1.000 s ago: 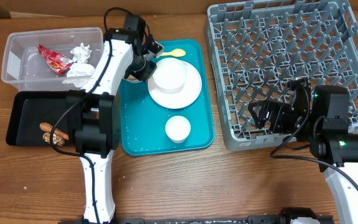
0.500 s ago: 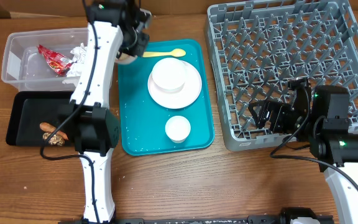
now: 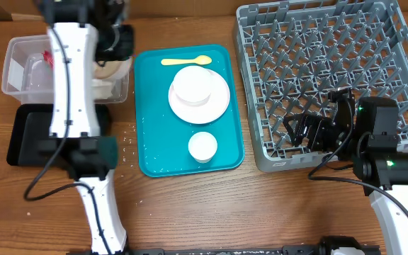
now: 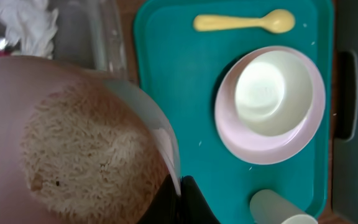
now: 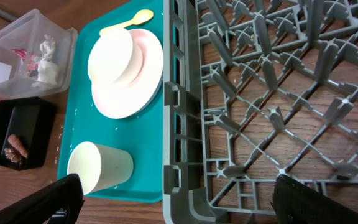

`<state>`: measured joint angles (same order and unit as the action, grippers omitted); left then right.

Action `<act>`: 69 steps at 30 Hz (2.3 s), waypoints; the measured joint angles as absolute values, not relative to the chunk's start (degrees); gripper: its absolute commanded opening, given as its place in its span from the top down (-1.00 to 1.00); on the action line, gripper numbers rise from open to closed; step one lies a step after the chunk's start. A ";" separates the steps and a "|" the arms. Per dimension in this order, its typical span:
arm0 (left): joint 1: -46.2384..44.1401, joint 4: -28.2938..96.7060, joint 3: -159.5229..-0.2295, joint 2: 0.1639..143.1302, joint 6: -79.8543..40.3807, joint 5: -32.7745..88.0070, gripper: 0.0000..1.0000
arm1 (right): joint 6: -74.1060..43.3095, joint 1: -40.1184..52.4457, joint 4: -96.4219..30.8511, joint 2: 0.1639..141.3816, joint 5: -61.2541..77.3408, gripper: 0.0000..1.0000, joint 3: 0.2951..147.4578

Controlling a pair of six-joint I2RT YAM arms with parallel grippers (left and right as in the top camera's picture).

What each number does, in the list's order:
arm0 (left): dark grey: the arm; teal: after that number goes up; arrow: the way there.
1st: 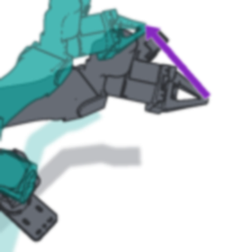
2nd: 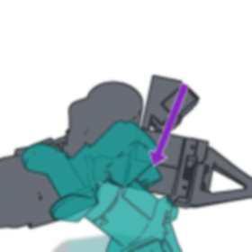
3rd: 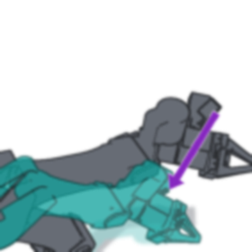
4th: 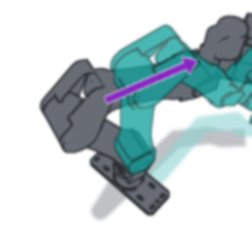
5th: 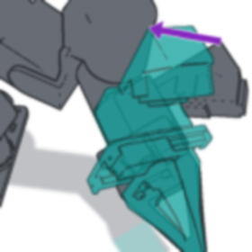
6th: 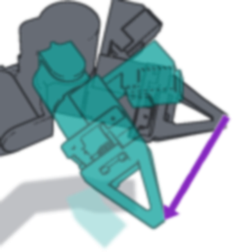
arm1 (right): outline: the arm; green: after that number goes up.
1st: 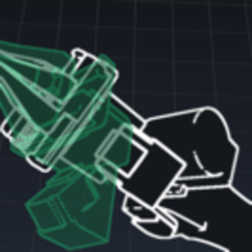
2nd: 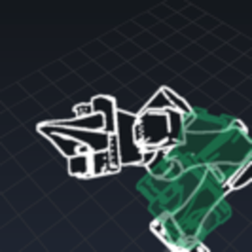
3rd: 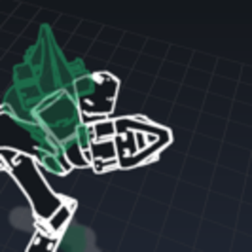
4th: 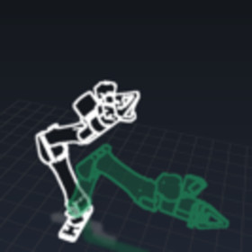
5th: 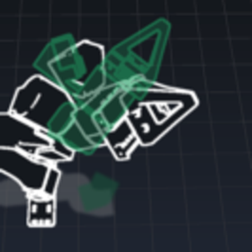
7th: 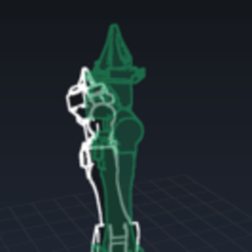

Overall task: Sort waste into correct bins and load items into the dishwasher
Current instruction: 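Pour the rice onto the black tray with the left gripper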

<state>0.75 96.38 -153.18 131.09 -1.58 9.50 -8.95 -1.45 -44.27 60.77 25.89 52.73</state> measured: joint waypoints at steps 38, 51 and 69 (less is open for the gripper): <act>43.72 57.98 -72.25 103.42 27.03 72.34 0.92 | -8.97 -1.45 -45.87 60.77 25.91 -1.00 52.73; 51.79 56.64 -69.78 105.19 21.61 86.76 0.92 | -8.99 -1.45 -46.02 60.77 25.93 -1.00 52.73; 51.86 50.11 -69.67 105.19 -0.16 88.99 0.92 | -8.99 -1.45 -46.72 60.77 25.91 -1.00 52.73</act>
